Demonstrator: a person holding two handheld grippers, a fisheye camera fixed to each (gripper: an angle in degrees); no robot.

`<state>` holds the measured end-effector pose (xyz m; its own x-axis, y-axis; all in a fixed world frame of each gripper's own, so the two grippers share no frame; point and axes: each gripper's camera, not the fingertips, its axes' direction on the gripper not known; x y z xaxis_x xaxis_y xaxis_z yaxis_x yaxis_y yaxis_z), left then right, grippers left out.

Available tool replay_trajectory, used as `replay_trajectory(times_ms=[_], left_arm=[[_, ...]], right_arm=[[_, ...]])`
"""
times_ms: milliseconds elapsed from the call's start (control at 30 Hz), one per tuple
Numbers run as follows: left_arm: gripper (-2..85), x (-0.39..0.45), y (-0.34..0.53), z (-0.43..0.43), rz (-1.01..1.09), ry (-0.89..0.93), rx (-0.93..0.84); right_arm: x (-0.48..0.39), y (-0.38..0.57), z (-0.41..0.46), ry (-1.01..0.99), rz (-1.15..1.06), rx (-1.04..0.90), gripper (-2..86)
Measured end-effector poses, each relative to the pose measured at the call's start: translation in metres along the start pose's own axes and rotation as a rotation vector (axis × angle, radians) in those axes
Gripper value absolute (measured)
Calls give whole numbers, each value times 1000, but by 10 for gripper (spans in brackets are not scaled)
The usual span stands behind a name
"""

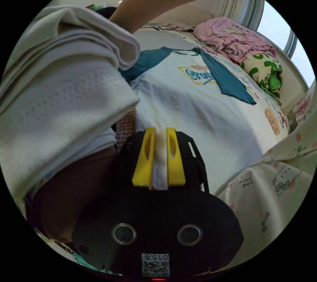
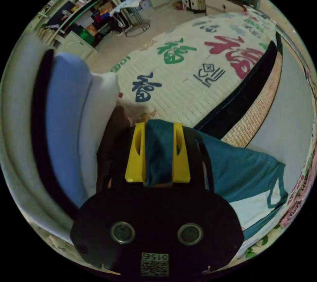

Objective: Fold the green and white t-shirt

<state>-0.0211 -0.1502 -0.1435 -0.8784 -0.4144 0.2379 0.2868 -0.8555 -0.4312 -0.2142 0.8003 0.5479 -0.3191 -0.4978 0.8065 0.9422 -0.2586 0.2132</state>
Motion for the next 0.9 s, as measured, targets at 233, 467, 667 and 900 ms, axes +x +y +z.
replay_trajectory(times_ms=[233, 467, 667, 900], left_arm=[[55, 11, -33, -2, 49, -24, -14], [52, 48, -79, -30, 240, -58, 47], [70, 53, -150, -49, 208, -58, 156], [93, 45, -247, -3, 303, -9, 50]], right_arm=[[56, -3, -60, -122, 60, 61, 2], [154, 128, -187, -267, 123, 390, -3], [227, 245, -204, -310, 400, 469, 2], [226, 243, -221, -299, 487, 414, 2]])
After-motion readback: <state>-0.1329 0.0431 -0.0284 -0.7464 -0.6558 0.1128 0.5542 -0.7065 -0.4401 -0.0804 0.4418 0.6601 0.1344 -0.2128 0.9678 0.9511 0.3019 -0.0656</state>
